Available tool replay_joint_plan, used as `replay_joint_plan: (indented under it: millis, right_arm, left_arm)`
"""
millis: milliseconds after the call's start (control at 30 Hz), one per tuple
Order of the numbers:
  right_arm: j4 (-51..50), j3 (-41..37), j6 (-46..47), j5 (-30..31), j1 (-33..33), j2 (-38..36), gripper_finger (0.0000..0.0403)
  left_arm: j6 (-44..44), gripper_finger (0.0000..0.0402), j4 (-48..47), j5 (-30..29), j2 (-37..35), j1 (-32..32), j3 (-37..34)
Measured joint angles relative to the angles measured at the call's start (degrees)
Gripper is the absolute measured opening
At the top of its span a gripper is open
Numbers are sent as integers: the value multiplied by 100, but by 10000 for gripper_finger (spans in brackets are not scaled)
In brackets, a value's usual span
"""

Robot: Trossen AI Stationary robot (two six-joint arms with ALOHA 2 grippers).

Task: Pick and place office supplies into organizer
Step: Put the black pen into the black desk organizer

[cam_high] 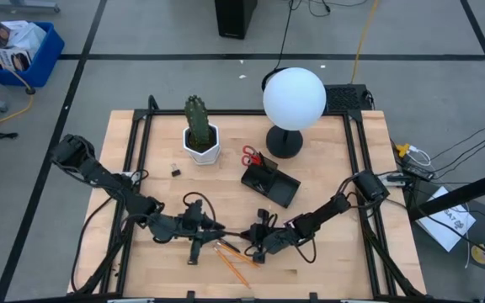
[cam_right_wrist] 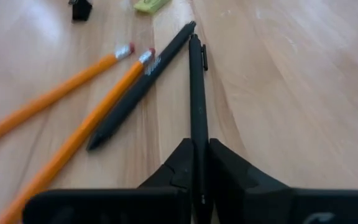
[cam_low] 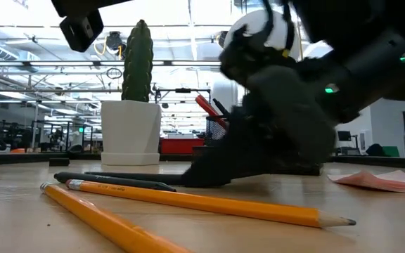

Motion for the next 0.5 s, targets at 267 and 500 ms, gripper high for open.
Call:
replay_joint_plan:
  millis: [267, 500]
  right_arm:
    - [-968, -22, -188, 608, 262, -683, 23]
    - [-1507, -20, -124, 1050, 574, -1233, 23]
  left_arm:
    - [389, 114, 134, -80, 0, 24, 0]
    - [440, 114, 118, -262, 0, 30, 0]
